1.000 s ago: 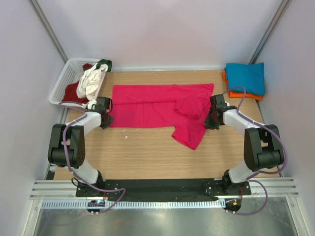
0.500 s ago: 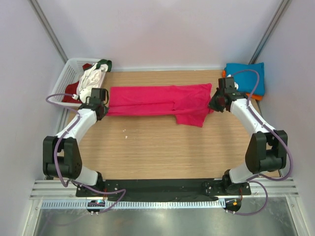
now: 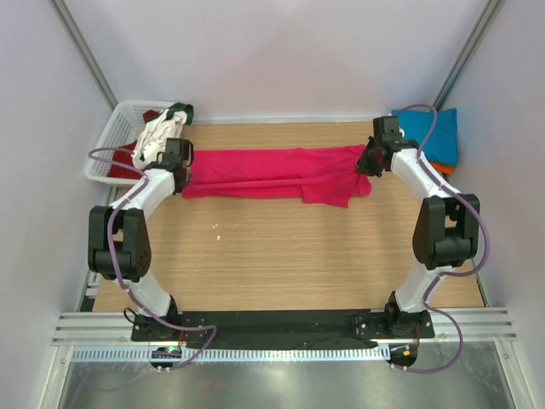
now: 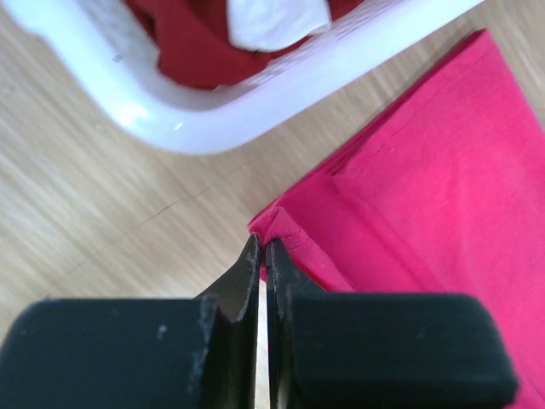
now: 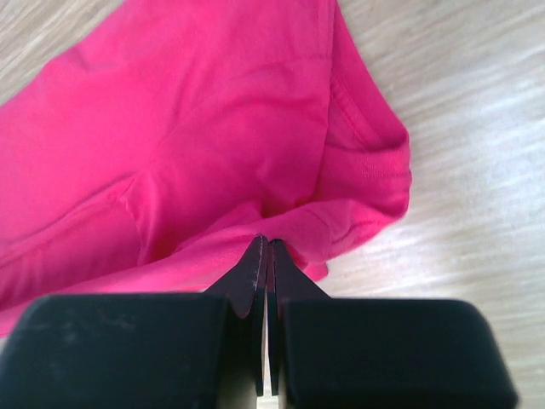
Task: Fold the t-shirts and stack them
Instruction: Fold the tshirt
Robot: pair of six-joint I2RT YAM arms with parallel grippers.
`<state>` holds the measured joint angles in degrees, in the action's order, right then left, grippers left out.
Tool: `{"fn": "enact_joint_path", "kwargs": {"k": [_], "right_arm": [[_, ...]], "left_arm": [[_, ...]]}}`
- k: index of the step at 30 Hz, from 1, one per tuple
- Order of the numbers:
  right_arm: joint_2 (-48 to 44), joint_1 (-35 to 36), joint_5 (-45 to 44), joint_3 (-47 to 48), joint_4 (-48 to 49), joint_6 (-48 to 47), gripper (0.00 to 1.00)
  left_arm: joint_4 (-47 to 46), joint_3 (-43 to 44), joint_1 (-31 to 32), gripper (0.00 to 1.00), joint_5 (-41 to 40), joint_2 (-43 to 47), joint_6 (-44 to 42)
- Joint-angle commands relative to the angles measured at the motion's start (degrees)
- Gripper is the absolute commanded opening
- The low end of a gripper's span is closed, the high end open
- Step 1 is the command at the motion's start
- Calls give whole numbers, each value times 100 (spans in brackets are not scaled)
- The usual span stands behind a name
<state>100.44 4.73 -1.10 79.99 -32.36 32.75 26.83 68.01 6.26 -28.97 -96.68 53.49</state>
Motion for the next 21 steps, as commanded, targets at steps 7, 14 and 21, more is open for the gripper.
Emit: {"fn": "enact_joint_path", "kwargs": {"k": [7,14,21], "right_arm": [[941,-157,31,1201,28,-523,1],[1688,-157,-21,1898,-174,-717,1],[2005,-174,-118,2301,-130,-840,1]], "left_arm": [[-160,845,-11,0,-522,-745,-85],[-231,1293,-2,0,-548,-1177,-348],[-231,1768,-2,0,-618,-1660,-498]]}}
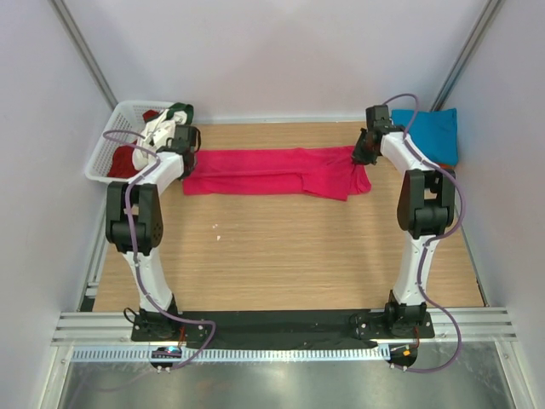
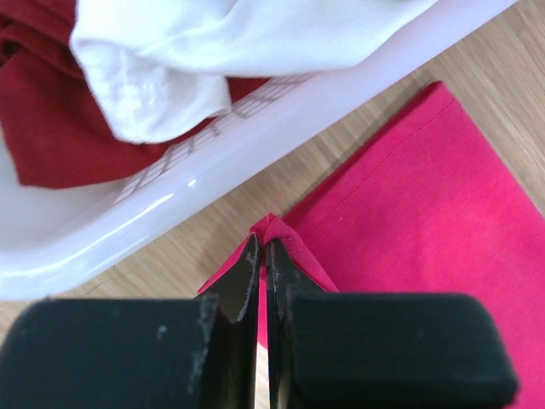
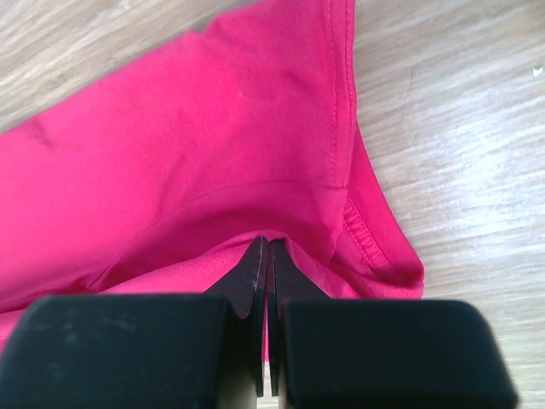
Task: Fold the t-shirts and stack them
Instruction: Fold the tshirt
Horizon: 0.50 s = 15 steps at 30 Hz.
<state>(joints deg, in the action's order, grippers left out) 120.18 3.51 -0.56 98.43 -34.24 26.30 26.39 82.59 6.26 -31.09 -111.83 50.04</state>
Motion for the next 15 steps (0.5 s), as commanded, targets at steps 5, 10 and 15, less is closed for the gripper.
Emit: {"fn": "enact_joint_path", "kwargs": {"k": [5,10,15], "right_arm": [[295,-122,-208,738,-39,-240,1],[524,-158,-138,941,-4,-222,1],[682,-166,-146,1020,14,-213,1]], "left_arm": [[-196,556,7,0,-389,-392,-293],[-170,750,7,0,-459,-638,-364],[-134,961,15,0,-433,-779,-399]]}}
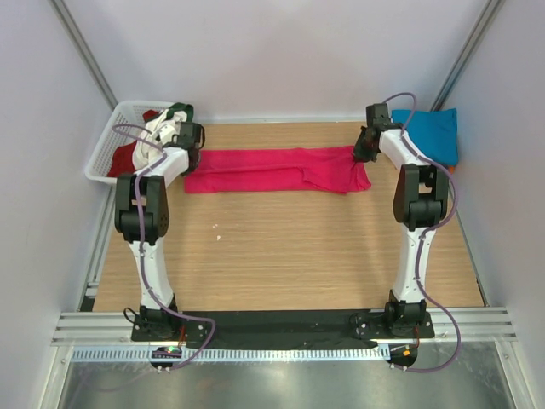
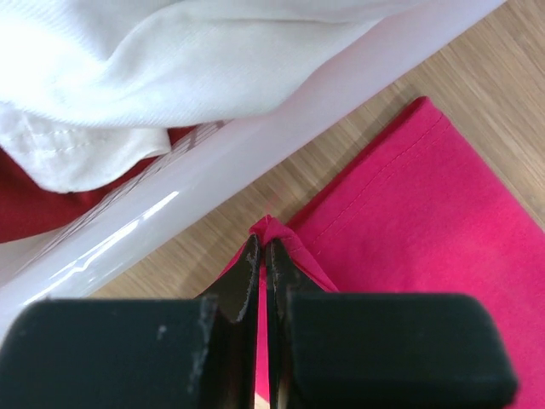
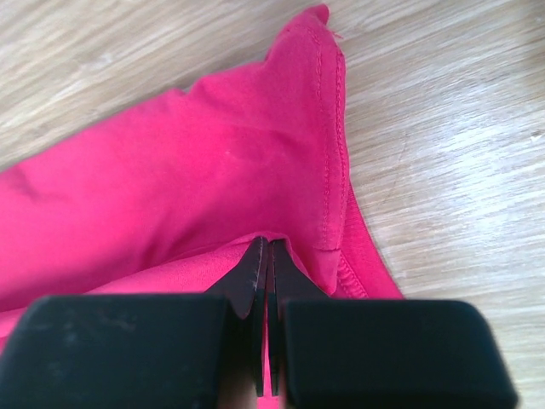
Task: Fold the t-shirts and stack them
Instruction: Fold the tshirt
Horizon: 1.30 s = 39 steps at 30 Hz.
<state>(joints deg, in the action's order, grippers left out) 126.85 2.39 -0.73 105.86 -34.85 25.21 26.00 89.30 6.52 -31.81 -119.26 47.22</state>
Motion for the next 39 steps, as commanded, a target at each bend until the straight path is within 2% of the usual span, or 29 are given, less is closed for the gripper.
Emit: {"fn": "enact_joint_path", "kwargs": {"k": [1,6,9,11,12,13,16,17,18,21,22,25,27,29,30,32,39], "right_arm": [[42,-55,-146,268,75,-113,1],[182,-72,-155,286,58,-183,1],[235,-72,-59,312,31,-218,2],[209,-72,3,338,13,-236,11],[200,-64,238,417,22,-253,24],[191,-64,327,496,-56,-297,30],[121,-64,696,804,-153,-306,48],[60,-64,793,891,-154,-289,53],[-62,-64,968,936,-154,-280,64],[-396,-64,1066,1006,-145,-201,79],[-476,-64,1058,1015,-197,-149,81],[-835,-72,1153,761,-224,18,85],[-1029,-55,1268,191,-119,150,86],[-1302,-20,1304,-588,319,308,87],[-1355,15,1304,-793,460,361,87],[-1365,68,1295,-1171,812,458,87],[-908,332,1154,-1147,1217,520,87]], "left_arm": [[-95,342,-11,0,-352,-70,-125],[-25,510,-11,3,-299,-308,-178],[-16,554,-2,13,-290,-326,-222],[-7,554,24,35,-308,-291,-284],[2,562,33,43,-299,-221,-292],[19,563,68,56,-212,-177,-301],[63,536,164,73,-2,104,-328],[63,536,200,75,87,201,-380],[55,536,244,77,175,280,-406],[54,554,463,82,456,623,-582],[63,562,559,84,561,780,-643],[46,536,779,87,869,1018,-942],[-24,484,876,89,1194,1107,-1283],[-252,379,982,91,1501,1151,-1557],[-419,195,1000,91,1851,1151,-1671],[-779,53,1000,91,2021,1011,-1751],[-1113,-26,1000,91,2170,343,-1795]]}}
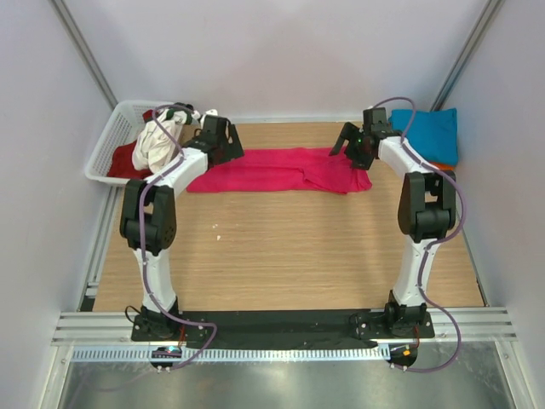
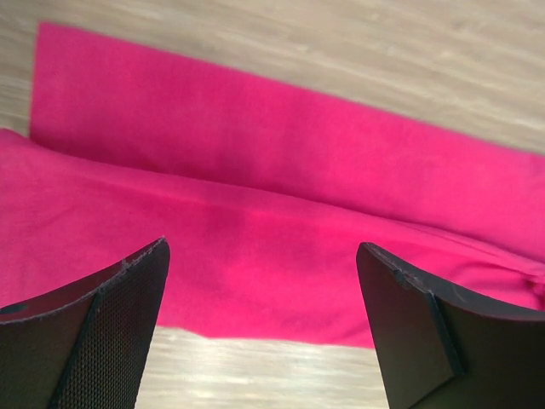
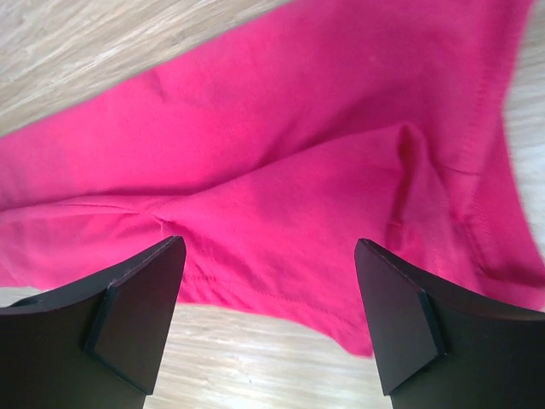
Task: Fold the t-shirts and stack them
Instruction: Fold the tshirt
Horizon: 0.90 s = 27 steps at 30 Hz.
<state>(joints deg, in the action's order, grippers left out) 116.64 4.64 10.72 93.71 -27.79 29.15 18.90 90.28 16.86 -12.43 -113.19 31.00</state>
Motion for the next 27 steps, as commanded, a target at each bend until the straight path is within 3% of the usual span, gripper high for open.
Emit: {"fn": "enact_joint_path", "kwargs": {"k": [1,16,27], "right_arm": [[192,142,0,86,581,135,87],[658,142,-500,-283,468,-58,86],[-141,133,-791,-1548,292,-295,86]], "left_arm": [[-422,-142,-25,91,223,-352,-165],[-229,-731,-34,89,179,-687,169],[474,-1785,80,88,258,323,274]]}}
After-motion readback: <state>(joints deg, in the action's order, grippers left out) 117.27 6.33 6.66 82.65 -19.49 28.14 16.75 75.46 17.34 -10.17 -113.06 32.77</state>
